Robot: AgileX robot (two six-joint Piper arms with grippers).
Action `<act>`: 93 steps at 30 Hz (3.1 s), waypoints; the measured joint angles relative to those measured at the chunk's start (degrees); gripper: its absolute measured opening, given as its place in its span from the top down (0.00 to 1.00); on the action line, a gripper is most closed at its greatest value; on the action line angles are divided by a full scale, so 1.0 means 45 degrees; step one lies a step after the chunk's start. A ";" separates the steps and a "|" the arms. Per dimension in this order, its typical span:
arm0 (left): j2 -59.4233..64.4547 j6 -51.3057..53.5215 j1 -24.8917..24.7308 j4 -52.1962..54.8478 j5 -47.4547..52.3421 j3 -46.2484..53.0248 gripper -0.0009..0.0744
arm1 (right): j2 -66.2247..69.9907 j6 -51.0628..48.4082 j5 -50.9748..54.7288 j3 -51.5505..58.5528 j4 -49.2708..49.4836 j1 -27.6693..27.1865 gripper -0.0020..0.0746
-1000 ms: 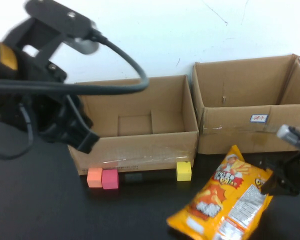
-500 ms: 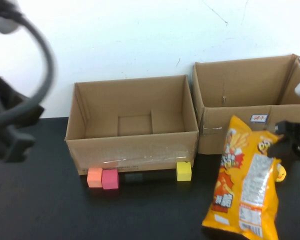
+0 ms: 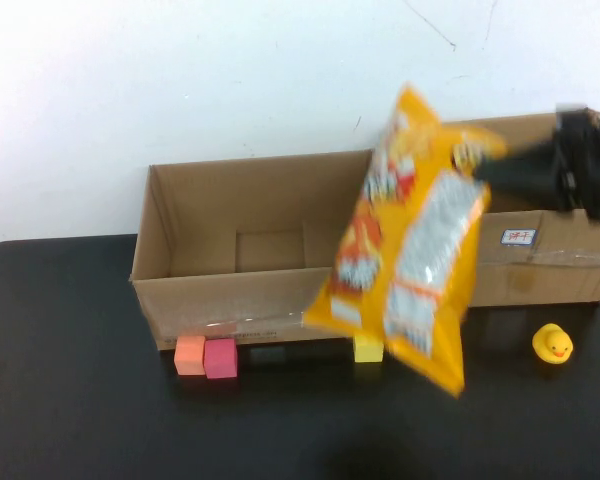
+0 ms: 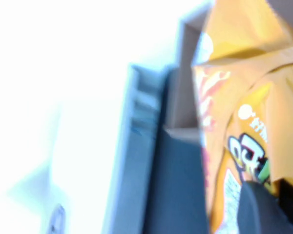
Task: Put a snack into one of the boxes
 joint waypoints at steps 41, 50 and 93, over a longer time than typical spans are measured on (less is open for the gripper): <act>-0.8278 -0.2592 0.0000 0.2860 -0.9309 1.2633 0.99 | 0.1475 0.7464 0.1268 -0.8912 -1.5667 0.4281 0.94; -0.8815 -0.3346 0.0000 0.2957 -1.0602 1.4884 0.99 | -0.2524 1.0428 0.3611 -0.7136 -2.1817 0.4281 0.96; -0.8843 -0.3459 0.0000 0.3688 -1.0627 1.4936 0.99 | 1.1457 -0.0383 -0.2339 -1.2209 -0.7145 0.4272 0.96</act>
